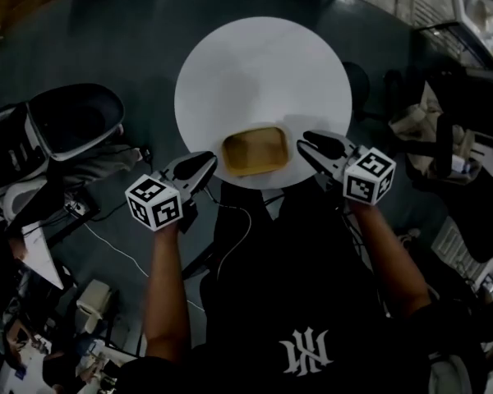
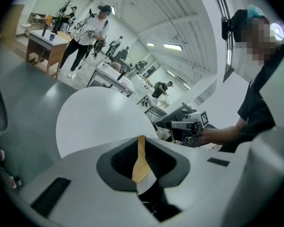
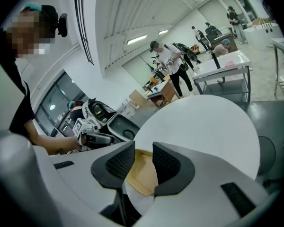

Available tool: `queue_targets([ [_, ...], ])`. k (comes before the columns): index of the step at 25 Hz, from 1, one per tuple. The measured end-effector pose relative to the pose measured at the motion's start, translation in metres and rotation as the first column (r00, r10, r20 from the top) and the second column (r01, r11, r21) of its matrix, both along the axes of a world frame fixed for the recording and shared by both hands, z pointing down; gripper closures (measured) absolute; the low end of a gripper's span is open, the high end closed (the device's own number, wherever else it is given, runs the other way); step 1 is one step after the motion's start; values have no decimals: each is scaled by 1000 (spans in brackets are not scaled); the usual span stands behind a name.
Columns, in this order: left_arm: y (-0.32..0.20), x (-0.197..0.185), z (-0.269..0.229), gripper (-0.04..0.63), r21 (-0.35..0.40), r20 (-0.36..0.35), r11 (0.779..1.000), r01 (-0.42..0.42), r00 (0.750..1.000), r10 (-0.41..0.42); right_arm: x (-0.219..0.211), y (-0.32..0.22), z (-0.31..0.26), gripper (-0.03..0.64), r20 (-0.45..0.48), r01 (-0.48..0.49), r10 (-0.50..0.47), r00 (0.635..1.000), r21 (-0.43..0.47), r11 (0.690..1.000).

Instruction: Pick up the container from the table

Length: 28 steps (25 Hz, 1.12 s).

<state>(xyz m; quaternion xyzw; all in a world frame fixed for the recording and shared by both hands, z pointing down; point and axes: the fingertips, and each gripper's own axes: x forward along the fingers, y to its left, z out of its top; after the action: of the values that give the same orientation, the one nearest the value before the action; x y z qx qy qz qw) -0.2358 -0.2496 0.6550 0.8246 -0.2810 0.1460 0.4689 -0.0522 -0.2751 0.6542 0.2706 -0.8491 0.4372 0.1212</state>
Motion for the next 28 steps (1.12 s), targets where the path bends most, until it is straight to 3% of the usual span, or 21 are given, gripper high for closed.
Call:
queue_targets([
  [7,11,-1,30,523,-102,4,994,33,999,-33,-14,6,39,494,-46,34,-39,998,-114,993],
  [15,31,2,72,479,-234,11,971,48,999,-46,-15,14,70,483,-81,24,-40,996,-187,982],
  [28,46,18,98,457,-303,34,950,73,997,-65,-16,43,103,483,-71,60,-83,994,-285,957],
])
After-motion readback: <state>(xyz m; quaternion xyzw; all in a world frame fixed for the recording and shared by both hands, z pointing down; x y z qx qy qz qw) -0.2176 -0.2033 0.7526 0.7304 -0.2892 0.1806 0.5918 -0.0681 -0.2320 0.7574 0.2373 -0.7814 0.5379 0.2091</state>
